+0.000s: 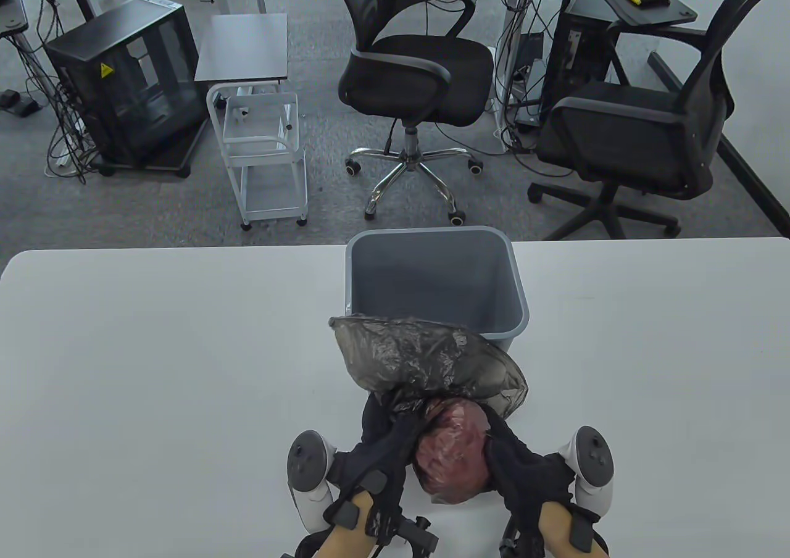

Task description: Twist garbage bag top to tighten it

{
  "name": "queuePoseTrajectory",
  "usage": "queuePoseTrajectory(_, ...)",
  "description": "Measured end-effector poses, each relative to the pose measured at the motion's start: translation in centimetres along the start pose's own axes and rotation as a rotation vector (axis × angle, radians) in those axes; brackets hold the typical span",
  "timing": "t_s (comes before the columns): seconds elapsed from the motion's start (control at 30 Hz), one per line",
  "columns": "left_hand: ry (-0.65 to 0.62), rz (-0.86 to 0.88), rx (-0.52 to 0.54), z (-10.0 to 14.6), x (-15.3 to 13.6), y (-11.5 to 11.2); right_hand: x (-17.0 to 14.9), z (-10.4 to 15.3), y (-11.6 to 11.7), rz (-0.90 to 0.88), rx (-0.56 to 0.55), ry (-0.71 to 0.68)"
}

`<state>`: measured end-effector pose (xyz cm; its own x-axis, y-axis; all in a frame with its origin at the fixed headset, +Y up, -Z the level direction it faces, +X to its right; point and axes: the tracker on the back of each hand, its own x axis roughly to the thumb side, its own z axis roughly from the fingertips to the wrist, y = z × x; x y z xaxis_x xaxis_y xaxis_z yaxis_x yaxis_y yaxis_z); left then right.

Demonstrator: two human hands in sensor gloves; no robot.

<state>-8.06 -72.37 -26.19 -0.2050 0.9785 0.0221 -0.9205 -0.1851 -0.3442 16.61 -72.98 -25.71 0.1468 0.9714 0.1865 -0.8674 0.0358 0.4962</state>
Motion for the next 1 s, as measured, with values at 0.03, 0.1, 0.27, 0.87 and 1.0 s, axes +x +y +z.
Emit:
queuePoseTrajectory(0.03, -0.003, 0.038, -0.022, -0.1, 0.0, -0.1, 0.0, 0.0, 0.0, -0.004, 0.000, 0.005)
queuePoseTrajectory(0.1, -0.027, 0.078, 0.001, -0.1, 0.2, -0.1, -0.1, 0.0, -0.1, -0.024, -0.003, 0.014)
queuePoseTrajectory(0.27, -0.071, -0.108, 0.201, 0.5, 1.2, 0.6, -0.3, 0.0, 0.2, -0.042, 0.024, 0.049)
queuePoseTrajectory(0.87, -0.145, -0.106, 0.159, 0.6, 1.8, 0.5, -0.2, 0.1, -0.1, -0.074, -0.005, 0.025)
queuePoseTrajectory(1.0, -0.184, -0.246, 0.194, 0.7, 2.5, 0.7, 0.0, 0.0, 0.1, -0.005, 0.014, 0.028)
